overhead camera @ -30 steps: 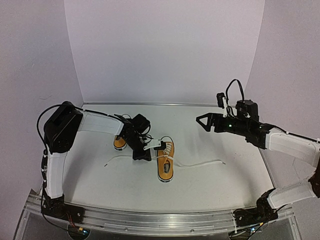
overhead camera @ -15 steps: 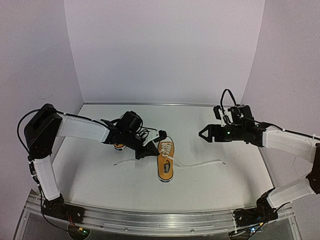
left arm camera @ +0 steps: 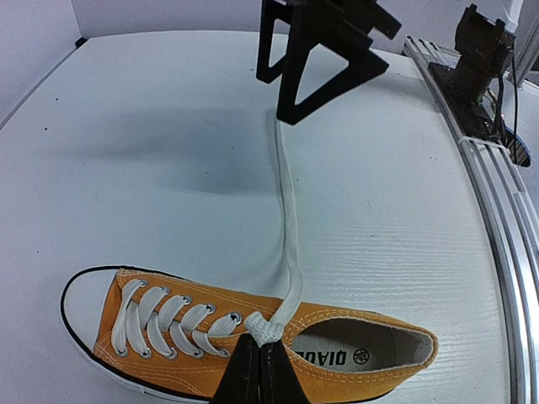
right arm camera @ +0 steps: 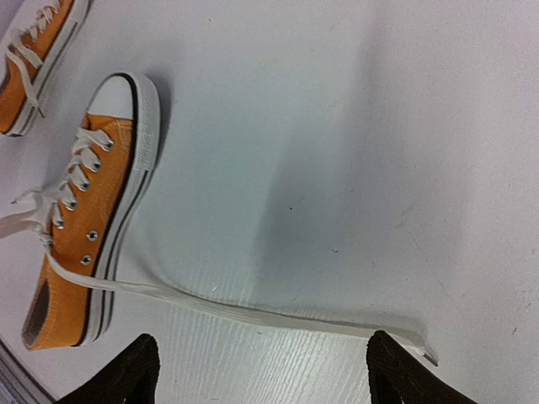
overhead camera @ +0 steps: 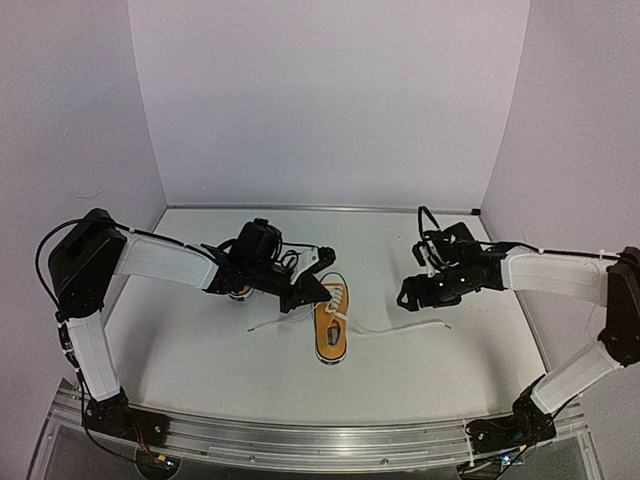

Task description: Tie the shoes

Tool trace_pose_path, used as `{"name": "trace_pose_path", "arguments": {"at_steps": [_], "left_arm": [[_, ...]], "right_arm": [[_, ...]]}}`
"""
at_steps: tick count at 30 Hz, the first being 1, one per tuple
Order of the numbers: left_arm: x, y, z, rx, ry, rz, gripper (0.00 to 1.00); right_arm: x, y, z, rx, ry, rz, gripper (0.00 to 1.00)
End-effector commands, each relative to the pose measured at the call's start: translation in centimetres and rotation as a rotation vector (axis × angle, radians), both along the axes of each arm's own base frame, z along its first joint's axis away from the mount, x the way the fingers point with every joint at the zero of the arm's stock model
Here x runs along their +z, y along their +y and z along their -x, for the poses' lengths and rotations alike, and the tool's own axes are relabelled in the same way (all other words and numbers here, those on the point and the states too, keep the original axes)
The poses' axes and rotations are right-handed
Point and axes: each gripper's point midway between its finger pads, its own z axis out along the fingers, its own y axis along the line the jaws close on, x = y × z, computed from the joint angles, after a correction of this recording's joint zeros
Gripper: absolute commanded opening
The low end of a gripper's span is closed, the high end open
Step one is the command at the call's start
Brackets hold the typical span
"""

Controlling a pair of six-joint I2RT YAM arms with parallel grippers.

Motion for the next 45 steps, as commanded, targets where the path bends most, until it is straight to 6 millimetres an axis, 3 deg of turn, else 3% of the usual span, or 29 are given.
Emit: {"name": "trace_pose_path", "arguments": {"at_steps": [1,7,10,12,15,20,26,30,42,45], "left_arm": [[1.5,-0.8,0.1,-0.032,-0.031,0.045,0.00],[1.2,-1.4,-0.2,-0.043,-0.029,0.041,0.00],[1.3,-1.6,-0.3,-0.049,-0.033,0.042,0.00],[1.4,-1.7,-0.3,-0.054,-0.036,0.051,0.00],[1.4,-2.0,-0.3,-0.061,-0.034,0.064,0.00],[0.9,-2.1,-0.2,-0.071,-0.026,0.064,0.00],[0.8,-2.2,0.1,-0.083,-0.037,0.064,0.00],[0.6,-2.3,0.3,-0.096,-0.048,0.058,0.00],[0.5,-2.2,0.4,-0.097,-0.061,0.048,0.00],[0.7,-2.0,0.7,-0.104,-0.082,0.059,0.00]], "right_arm": [[0.1,-0.2,-0.6,0.004,-0.007,0.120,0.83],[-1.0,-1.2,-1.7,-0.053,0.024,0.220,0.87],[0.0,-0.7,-1.1,-0.149,0.025,0.089,0.92],[2.0,0.2,-0.5,-0.201,-0.004,-0.069,0.92],[1.9,-0.3,1.1,-0.280,0.016,-0.167,0.91],[-0.3,-1.6,2.7,-0.341,0.065,-0.155,0.88],[-3.6,-3.0,2.7,-0.374,0.096,-0.034,0.82],[-5.0,-3.7,1.9,-0.395,0.087,0.040,0.77],[-6.8,-0.8,-2.5,-0.318,0.062,0.081,0.70],[-8.1,-0.6,-3.2,-0.298,0.071,0.121,0.65]]}}
